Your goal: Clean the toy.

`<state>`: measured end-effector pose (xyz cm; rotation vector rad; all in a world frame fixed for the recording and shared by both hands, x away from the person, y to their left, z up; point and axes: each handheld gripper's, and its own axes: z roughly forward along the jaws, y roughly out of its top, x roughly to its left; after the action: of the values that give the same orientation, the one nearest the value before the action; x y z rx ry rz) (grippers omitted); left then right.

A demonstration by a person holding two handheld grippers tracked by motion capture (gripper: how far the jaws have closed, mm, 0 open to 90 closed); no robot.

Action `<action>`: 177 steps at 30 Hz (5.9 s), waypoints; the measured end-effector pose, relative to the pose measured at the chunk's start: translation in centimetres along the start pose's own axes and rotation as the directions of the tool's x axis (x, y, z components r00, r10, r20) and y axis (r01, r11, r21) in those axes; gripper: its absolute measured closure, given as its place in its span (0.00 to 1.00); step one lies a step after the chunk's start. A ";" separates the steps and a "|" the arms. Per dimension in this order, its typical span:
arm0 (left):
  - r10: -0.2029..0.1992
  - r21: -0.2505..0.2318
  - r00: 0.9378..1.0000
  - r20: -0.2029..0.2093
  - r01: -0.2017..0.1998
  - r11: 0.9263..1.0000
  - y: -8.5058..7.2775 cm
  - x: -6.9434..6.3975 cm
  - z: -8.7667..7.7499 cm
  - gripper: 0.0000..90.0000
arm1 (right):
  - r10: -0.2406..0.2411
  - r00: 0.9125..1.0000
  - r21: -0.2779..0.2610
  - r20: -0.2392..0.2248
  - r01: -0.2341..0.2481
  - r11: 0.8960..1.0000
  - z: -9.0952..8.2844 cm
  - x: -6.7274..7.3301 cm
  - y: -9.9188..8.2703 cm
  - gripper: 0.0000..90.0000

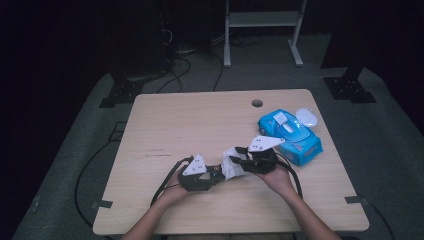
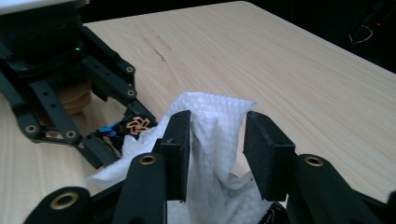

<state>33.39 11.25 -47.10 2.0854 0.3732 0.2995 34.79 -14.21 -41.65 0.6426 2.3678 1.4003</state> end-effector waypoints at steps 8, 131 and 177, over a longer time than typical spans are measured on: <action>-0.003 0.003 1.000 0.000 0.003 1.000 0.0 0.0 0.0 0.64 | -0.070 0.995 0.027 -0.075 0.072 0.997 2.0 1.8 -0.3 0.78; -0.009 0.114 1.000 -0.015 0.011 0.993 -0.9 1.9 -0.5 0.24 | 0.002 0.991 0.108 -0.137 0.013 0.994 4.1 0.9 -1.9 0.68; 0.055 0.155 0.999 0.000 -0.054 0.986 -0.9 1.3 -0.4 0.27 | -0.012 0.986 0.110 -0.167 0.031 0.993 5.3 2.0 -1.4 0.93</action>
<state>34.32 12.49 -47.63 2.2508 0.3519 0.3158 35.34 -9.83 -45.42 0.5461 2.5914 1.3676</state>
